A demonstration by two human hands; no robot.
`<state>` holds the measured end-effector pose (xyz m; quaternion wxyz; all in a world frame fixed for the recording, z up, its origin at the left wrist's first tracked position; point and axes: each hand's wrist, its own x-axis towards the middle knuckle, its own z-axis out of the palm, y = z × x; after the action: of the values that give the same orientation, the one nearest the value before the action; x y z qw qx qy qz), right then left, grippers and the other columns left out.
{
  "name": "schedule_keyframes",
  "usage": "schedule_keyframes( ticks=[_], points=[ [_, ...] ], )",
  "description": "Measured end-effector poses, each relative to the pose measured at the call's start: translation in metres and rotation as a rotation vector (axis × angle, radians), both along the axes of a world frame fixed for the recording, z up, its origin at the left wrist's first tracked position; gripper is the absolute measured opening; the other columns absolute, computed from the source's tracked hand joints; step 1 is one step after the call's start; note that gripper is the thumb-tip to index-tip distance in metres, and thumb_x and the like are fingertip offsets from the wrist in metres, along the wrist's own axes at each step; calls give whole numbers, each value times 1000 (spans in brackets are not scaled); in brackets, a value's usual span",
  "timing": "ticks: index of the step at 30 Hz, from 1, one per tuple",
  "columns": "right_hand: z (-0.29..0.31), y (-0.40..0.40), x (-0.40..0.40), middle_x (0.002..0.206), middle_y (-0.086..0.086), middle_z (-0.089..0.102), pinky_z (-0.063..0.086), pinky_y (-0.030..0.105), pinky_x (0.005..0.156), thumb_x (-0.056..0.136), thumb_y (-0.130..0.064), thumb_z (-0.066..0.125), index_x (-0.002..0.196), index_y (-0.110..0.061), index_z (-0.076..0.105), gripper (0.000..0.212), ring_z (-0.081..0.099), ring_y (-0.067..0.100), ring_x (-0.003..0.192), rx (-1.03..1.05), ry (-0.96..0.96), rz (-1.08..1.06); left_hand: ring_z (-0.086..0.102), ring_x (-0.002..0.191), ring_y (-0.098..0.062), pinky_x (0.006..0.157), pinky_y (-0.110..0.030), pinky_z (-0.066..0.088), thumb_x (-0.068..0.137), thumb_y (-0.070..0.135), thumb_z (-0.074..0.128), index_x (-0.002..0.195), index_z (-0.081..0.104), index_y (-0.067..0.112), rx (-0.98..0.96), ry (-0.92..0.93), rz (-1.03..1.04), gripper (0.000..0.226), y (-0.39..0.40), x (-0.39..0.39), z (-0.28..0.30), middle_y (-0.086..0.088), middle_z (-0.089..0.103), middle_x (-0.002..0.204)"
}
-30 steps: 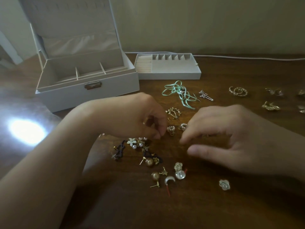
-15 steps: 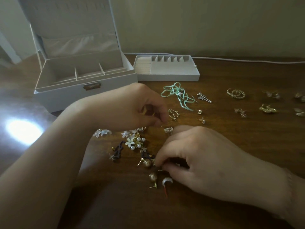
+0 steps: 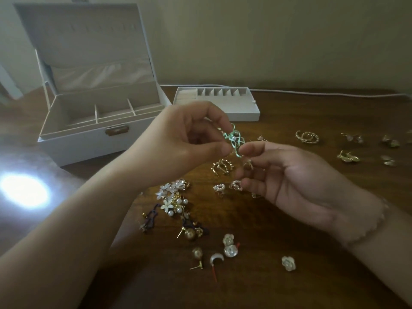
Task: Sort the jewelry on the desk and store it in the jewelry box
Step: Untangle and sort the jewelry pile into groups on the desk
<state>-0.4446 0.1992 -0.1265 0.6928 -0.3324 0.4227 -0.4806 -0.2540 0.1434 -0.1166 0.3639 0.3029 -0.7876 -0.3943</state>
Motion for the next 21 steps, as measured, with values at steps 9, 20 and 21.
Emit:
schedule_keyframes(
  ticks=[9,20,21],
  points=[
    [-10,-5,-3,78,7,56,43,20,49,92,-21,51,115,-5,57,30,53,14,62,55,-101,193,63,67,-14,61,-25,51,84,29,75,103,65,30,-269,-102,81,22,13,-20,-17,8,70,77],
    [30,-17,-117,78,-21,69,44,25,64,84,-9,70,79,-40,69,31,62,-3,67,-430,1513,200,59,73,-4,63,-28,53,87,53,51,103,68,33,-528,-631,83,31,-18,17,-11,16,60,84],
    [29,-16,-115,84,-28,66,44,24,68,84,-14,70,83,-46,68,32,60,-9,75,-404,1546,316,58,75,-4,65,-26,52,86,55,50,105,67,34,-505,-648,77,33,-20,20,-10,18,58,87]
  ],
)
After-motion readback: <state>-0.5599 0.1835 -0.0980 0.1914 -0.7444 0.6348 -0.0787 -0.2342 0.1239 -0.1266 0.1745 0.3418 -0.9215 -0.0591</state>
